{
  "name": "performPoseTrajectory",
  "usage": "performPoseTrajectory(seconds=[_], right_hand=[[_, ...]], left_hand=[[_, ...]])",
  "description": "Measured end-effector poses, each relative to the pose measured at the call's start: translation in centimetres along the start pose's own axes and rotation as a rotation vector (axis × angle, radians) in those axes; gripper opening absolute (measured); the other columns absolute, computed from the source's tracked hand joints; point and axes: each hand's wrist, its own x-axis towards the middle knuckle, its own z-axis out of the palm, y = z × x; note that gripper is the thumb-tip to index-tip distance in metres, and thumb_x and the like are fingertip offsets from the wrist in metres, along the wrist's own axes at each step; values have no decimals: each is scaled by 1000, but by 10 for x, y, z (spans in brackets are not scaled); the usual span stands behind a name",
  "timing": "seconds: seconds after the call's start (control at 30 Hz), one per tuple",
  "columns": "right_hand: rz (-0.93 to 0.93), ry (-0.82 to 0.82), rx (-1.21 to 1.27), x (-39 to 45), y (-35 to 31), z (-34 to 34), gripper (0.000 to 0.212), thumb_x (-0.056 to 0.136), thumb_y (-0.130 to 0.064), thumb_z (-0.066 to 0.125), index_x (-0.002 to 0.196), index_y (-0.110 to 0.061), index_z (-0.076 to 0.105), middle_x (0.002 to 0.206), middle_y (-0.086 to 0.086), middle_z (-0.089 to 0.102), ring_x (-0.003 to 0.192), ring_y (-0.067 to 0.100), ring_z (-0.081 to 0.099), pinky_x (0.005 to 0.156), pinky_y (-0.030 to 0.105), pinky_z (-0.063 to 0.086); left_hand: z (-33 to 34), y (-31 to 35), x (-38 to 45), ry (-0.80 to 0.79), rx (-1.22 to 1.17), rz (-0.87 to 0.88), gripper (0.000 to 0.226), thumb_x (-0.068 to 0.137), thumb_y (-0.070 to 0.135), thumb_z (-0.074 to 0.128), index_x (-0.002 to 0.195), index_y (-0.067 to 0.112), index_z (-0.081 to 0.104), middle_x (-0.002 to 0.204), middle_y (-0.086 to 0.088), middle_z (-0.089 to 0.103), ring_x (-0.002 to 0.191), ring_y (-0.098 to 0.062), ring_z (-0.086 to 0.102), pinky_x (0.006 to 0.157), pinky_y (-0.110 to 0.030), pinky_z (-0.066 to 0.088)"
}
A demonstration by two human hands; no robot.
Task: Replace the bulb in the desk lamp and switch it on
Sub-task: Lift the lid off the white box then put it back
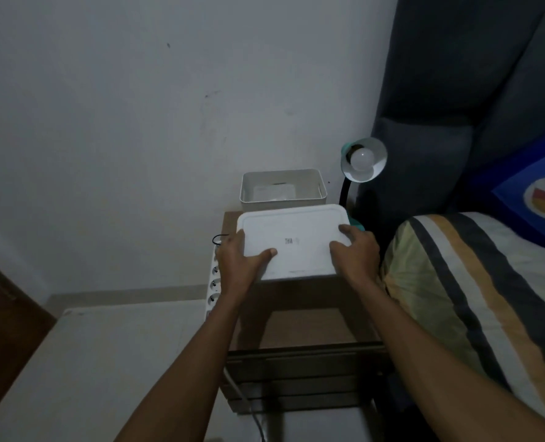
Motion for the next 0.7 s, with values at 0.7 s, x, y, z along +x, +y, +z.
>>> performPoseTrajectory(seconds=[0.7], right_hand=[[-29,-79,-107,203,-43,97,58,84,-27,62,140,-15,57,141,11,59,124,31,59,102,36,50]], left_hand=[[54,14,216,-57,28,39,70,64,42,95,110,-4,70,111,-24,66,113,-38,63,98,-45,50]])
